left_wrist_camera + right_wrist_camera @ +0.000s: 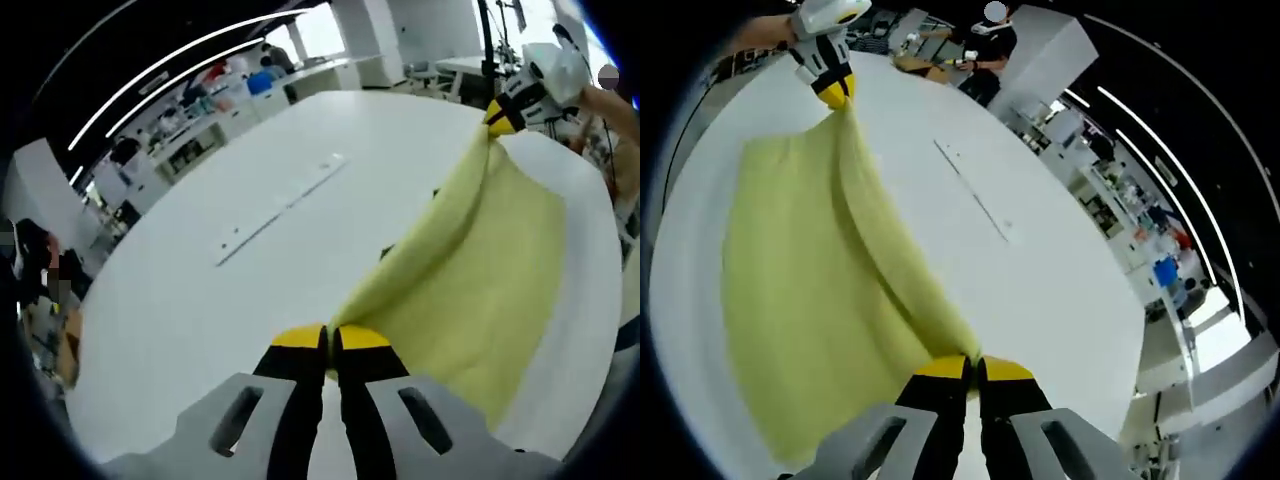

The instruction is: Fold the garment on the visible template until the final outline fits inside the template.

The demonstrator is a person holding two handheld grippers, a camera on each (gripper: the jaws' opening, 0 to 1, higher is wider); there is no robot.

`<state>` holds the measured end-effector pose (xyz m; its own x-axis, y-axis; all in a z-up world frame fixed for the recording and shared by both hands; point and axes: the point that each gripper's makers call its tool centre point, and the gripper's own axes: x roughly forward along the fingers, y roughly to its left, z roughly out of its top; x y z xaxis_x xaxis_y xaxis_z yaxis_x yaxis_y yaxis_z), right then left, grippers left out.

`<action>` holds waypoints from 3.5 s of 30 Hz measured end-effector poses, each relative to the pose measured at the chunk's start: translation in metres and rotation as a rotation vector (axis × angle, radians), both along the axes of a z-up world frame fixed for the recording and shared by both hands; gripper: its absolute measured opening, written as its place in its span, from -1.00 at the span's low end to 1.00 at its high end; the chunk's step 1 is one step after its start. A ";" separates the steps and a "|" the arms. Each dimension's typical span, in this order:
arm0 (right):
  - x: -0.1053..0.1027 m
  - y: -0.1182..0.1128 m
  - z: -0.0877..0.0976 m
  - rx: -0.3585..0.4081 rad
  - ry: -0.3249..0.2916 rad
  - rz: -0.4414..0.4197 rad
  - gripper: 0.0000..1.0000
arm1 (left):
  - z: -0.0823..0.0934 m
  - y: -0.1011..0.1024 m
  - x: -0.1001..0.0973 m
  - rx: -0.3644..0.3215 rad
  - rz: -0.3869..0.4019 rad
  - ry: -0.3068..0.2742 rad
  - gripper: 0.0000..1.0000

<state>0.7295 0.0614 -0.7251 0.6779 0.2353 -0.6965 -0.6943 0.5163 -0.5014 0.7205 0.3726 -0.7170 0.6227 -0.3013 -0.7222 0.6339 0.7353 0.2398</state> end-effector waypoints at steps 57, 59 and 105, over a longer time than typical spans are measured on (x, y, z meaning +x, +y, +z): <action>-0.001 -0.017 -0.051 0.052 0.026 -0.048 -0.92 | -0.048 0.022 0.020 0.227 -0.231 -0.227 -0.98; 0.003 -0.016 -0.045 0.096 0.014 -0.071 -0.94 | -0.044 0.022 0.024 0.204 -0.209 -0.229 -0.99; -0.098 0.019 0.001 0.583 0.376 -0.259 0.51 | 0.016 0.021 -0.075 -0.390 0.051 -0.041 0.25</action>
